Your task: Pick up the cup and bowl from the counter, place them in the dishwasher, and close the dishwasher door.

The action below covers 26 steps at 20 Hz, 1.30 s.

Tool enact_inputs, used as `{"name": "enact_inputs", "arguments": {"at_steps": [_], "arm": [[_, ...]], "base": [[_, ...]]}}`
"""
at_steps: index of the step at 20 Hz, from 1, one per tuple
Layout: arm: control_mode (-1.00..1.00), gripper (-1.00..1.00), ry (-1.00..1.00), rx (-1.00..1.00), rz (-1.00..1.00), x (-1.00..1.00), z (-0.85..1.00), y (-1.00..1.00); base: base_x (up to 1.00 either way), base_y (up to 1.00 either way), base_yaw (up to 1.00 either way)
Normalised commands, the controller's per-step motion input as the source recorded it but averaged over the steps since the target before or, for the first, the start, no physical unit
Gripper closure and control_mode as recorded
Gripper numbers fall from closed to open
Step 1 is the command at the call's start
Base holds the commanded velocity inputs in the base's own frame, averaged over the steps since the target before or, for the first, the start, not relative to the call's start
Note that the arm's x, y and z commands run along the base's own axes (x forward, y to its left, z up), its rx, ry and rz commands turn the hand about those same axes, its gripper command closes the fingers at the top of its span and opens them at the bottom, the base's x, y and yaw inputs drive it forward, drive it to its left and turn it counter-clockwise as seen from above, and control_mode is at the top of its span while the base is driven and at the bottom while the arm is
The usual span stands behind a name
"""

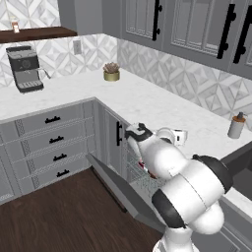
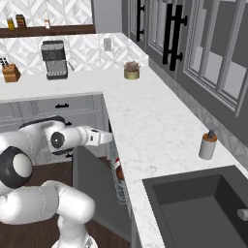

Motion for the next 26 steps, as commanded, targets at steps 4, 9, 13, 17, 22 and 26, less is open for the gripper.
{"name": "enact_inputs", "arguments": {"at_steps": [4, 9, 13, 17, 22, 26], "arm": [[-1.00, -1.00, 0.24, 0.10, 0.00, -0.13, 1.00, 0.00], [-1.00, -1.00, 0.31, 0.05, 0.00, -0.11, 1.00, -0.02], [-1.00, -1.00, 0.04, -0.28, -0.11, -0.09, 1.00, -0.26], [-1.00, -1.00, -0.20, -0.70, -0.36, 0.02, 0.94, 0.01], [-1.00, -1.00, -0.14, -0.91, -0.39, 0.00, 0.59, 0.42], [-1.00, -1.00, 0.02, -0.89, -0.25, -0.04, 0.73, 0.43]], "base": [[0.00, 0.00, 0.00], [0.00, 0.00, 0.00], [0.00, 0.00, 0.00], [0.00, 0.00, 0.00], [0.00, 0.00, 0.00], [0.00, 0.00, 0.00]]}}
